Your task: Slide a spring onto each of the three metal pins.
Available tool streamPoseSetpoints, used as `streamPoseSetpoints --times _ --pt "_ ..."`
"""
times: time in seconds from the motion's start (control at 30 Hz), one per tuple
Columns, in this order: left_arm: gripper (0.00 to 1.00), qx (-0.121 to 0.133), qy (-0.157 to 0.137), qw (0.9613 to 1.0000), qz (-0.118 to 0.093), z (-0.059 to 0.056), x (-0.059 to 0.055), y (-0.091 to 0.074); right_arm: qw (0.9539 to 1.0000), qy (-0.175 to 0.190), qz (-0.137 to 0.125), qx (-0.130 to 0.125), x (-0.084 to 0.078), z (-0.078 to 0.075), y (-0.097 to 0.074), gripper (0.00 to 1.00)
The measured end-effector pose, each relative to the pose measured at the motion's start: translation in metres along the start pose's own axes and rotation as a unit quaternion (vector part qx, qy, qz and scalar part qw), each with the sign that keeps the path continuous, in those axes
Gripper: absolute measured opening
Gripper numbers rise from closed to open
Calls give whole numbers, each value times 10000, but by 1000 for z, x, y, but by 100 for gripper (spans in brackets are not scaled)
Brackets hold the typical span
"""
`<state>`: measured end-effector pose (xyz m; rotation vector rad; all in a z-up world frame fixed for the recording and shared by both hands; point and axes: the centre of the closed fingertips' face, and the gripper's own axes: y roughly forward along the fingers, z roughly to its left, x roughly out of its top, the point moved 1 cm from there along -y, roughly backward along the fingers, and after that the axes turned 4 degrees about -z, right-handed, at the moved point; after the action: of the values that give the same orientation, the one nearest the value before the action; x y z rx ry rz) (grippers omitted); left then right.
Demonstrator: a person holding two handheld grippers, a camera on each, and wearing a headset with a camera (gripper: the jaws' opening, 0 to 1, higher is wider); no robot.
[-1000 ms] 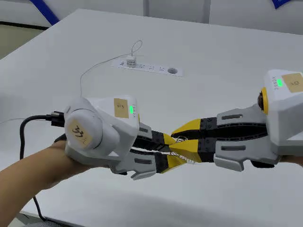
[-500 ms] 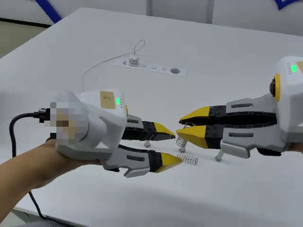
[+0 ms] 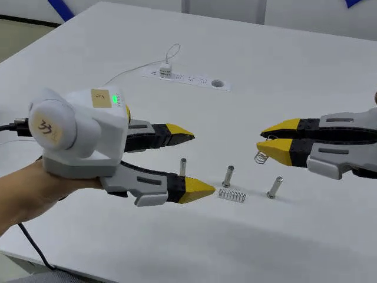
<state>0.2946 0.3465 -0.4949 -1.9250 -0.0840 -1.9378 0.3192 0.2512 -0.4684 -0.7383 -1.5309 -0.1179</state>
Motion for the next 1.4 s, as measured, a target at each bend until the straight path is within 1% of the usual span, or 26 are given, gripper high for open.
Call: streamPoseSetpoints --times 0.1,0.13,0.17,0.2,0.27,0.33,0.37,0.43,0.47,0.5,0.53,0.6,0.63,0.7,0.8,0.87,1.03,1.1,1.13,1.4 --pt "67 84 13 10000 -24 5 -2 -2 9995 180 -17 -274 -7 -16 -4 10" --pt "69 110 39 9999 -1 7 -4 -4 9987 307 -101 -390 -9 -23 -5 10" --pt "71 119 33 9999 41 8 -7 -5 9983 388 -131 -409 -11 -25 -6 10" --pt "72 138 24 9999 100 10 -10 -7 9974 498 -153 -500 -15 -31 -8 10" --pt "75 164 30 9998 144 12 -13 -9 9967 557 -62 -589 -23 -37 -10 10" --pt "77 207 3 9996 173 15 -15 -13 9959 526 38 -738 -33 -45 -13 10" --pt "78 239 -10 9995 193 17 -17 -15 9950 604 57 -794 -36 -48 -14 10" --pt "79 358 -2 9990 253 23 -23 -19 9934 716 52 -890 -44 -54 -15 10" --pt "81 442 -46 9984 350 28 -29 -22 9923 743 87 -985 -49 -58 -16 10" --pt "83 509 -139 9978 400 31 -33 -24 9915 712 134 -1079 -53 -60 -17 10" --pt "85 571 -225 9973 401 33 -36 -27 9906 723 180 -1149 -58 -62 -17 10" --pt "89 642 -315 9968 363 36 -37 -30 9899 761 185 -1184 -63 -62 -16 10" --pt "90 685 -423 9963 298 37 -36 -32 9887 832 216 -1231 -68 -63 -16 10" --pt "94 704 -513 9960 209 37 -34 -33 9881 853 273 -1247 -74 -63 -14 10" --pt "99 781 -478 9954 292 39 -36 -35 9862 991 328 -1289 -83 -65 -9 10" --pt "100 811 -485 9950 318 40 -38 -36 9854 1085 353 -1266 -89 -65 -5 10" --pt "100 867 -533 9943 327 42 -38 -36 9851 1157 460 -1185 -99 -61 3 10" --pt "100 876 -541 9941 332 42 -38 -36 9843 1173 528 -1210 -103 -61 4 10" --pt "100 870 -544 9942 338 41 -38 -35 9831 1213 608 -1228 -107 -62 4 10" --pt "100 902 -586 9935 370 41 -40 -37 9818 1331 580 -1227 -113 -63 6 10"
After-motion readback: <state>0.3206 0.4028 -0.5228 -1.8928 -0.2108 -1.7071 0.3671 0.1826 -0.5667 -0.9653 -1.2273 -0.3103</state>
